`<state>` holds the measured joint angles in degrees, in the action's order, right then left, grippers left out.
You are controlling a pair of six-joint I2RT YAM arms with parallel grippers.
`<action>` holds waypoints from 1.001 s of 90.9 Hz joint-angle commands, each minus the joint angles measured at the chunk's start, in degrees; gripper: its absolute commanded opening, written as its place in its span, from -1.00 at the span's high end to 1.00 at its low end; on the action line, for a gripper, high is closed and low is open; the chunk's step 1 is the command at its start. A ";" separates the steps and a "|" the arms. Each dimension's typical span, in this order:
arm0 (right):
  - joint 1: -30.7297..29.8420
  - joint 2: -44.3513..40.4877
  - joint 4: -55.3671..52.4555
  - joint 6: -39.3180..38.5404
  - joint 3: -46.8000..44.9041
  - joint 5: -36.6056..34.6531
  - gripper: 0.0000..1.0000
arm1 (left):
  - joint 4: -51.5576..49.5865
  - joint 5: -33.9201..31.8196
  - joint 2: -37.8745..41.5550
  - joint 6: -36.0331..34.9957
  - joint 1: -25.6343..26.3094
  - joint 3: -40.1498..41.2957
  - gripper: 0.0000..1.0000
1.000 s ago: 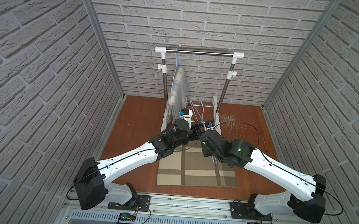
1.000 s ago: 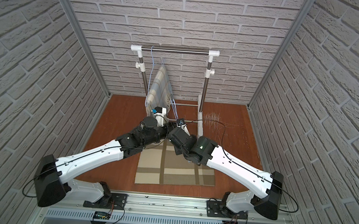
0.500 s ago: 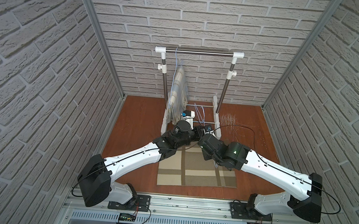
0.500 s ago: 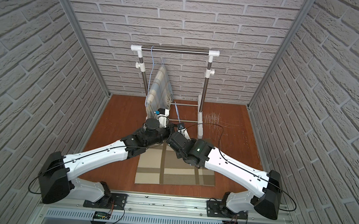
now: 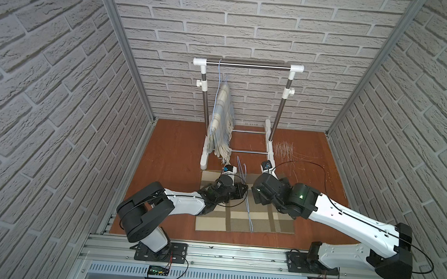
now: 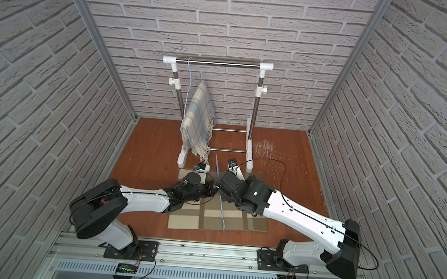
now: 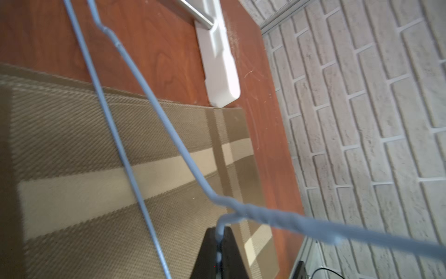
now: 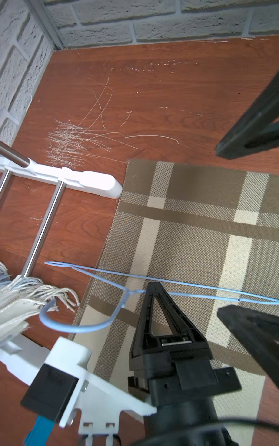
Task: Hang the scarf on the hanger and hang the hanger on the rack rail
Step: Pick up the hanger from the clothesline, then hang the scarf on the hanger.
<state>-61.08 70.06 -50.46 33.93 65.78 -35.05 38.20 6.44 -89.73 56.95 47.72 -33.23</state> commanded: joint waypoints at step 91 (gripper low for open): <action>35.53 10.51 20.82 2.15 -29.13 32.18 0.12 | -15.10 0.43 13.90 -3.35 -2.41 12.63 1.00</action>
<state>-25.71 80.86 -31.64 36.16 39.09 -5.50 29.98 8.58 -76.18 56.42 45.78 -21.26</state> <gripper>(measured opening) 0.632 0.087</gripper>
